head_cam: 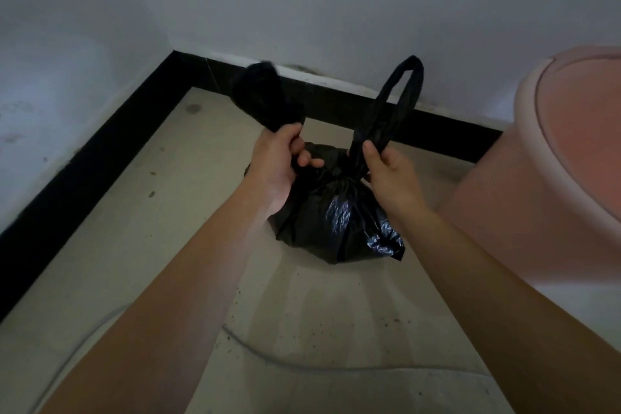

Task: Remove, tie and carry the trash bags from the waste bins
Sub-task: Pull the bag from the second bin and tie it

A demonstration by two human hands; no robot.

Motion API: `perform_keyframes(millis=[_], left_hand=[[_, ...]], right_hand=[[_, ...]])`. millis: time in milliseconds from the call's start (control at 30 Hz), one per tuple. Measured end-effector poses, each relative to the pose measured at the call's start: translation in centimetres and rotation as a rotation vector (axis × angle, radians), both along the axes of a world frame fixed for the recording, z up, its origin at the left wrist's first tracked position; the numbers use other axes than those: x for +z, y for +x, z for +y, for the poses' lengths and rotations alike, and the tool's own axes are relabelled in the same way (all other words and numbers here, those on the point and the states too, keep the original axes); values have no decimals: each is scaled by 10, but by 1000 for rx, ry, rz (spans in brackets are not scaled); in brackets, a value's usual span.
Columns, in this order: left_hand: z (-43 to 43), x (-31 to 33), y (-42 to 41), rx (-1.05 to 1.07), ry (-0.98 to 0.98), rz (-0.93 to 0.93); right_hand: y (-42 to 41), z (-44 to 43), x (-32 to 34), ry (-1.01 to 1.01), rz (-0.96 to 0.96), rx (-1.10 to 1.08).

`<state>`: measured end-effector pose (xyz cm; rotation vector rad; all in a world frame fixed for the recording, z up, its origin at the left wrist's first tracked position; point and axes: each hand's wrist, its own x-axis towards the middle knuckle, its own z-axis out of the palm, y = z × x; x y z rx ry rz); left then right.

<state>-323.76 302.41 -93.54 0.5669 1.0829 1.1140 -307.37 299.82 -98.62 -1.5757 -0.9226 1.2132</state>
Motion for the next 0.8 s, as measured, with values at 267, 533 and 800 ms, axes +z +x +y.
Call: perform_keyframes(millis=[267, 533, 800], left_hand=[[-3, -17, -16, -226, -237, -75], [-7, -21, -18, -462, -106, -8], [-2, -30, -16, -212, -229, -122]], right_hand=[[15, -4, 1, 280, -612, 192], [16, 10, 4, 472, -1092, 691], [23, -10, 2, 238, -651, 534]])
